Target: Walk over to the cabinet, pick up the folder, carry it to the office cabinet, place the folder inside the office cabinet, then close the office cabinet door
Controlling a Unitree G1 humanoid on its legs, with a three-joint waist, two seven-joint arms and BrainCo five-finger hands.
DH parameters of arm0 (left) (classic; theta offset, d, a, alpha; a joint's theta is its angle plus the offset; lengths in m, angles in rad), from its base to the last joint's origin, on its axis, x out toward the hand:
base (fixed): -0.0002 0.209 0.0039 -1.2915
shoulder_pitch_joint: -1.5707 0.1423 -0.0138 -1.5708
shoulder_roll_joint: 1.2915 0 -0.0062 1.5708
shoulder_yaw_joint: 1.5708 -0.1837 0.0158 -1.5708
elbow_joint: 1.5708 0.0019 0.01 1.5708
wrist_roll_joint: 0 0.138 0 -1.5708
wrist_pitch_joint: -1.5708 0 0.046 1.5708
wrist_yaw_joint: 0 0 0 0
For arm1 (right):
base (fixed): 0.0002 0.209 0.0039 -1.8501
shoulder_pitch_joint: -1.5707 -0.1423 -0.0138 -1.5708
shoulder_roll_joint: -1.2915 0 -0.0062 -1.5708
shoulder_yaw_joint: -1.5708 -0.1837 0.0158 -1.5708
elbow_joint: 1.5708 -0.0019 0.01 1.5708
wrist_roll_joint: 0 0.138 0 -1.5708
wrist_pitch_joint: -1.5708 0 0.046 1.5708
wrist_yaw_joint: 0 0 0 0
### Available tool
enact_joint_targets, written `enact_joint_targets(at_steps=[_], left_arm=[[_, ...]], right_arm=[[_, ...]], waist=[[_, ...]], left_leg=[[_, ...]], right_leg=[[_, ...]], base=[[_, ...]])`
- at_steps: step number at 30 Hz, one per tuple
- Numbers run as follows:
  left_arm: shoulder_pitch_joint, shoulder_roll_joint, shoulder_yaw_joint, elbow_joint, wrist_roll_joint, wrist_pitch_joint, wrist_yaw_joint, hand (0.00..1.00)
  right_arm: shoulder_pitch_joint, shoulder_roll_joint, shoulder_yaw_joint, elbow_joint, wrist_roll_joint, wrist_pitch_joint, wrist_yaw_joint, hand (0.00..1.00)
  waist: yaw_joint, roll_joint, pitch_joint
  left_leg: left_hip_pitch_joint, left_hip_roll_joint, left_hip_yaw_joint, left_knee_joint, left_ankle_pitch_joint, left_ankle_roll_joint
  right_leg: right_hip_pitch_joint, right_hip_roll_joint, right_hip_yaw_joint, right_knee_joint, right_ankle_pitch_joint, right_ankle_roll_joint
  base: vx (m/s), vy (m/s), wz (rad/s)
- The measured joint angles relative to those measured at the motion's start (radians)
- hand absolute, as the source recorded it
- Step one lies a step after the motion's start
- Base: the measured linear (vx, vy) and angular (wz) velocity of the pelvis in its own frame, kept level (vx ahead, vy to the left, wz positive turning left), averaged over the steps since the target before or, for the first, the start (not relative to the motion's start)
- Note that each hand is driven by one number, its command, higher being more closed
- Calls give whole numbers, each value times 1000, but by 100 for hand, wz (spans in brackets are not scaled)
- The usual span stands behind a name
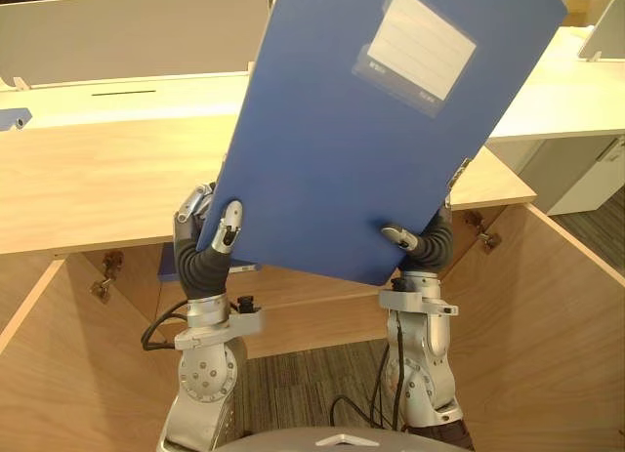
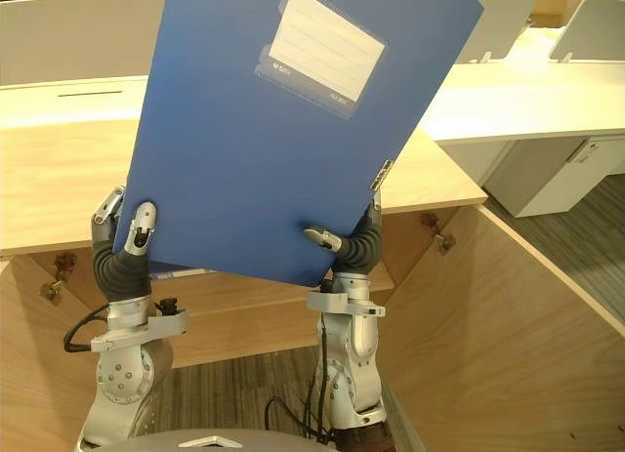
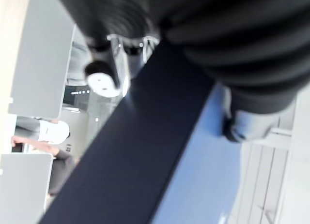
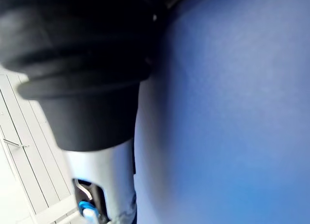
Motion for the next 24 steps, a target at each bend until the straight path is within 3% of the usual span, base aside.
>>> enact_joint_targets(at_steps=[1, 17, 18, 24], left_arm=[[0, 1, 0, 1, -2, -3, -2, 100], [25, 39, 21, 77, -21, -41, -57, 100], [32, 39, 26, 79, -21, -41, -64, 0], [38, 44, 32, 119, -20, -41, -97, 0]], right_arm=[[-1, -7, 0, 0, 1, 1, 9, 100], [-15, -74, -10, 74, 33, 53, 46, 100], [-15, -72, -12, 78, 33, 59, 52, 100], [-18, -72, -38, 78, 31, 65, 65, 100]], waist=[[1, -3, -2], [15, -21, -22], [15, -23, -23], [15, -21, -25]], left_leg=[[0, 0, -1, 0, 1, 0], [-35, 1, -19, 0, 22, 1], [-35, 1, -19, 0, 22, 1], [-36, 1, -19, 0, 24, 1]], right_leg=[[0, 0, 0, 1, 0, 0], [-26, 0, -17, -4, 8, 1], [-26, 0, -17, -3, 8, 1], [-29, 0, -16, -1, 5, -4]], base=[[0, 0, 0], [-16, 2, 3], [0, 0, 0], [0, 0, 0]])
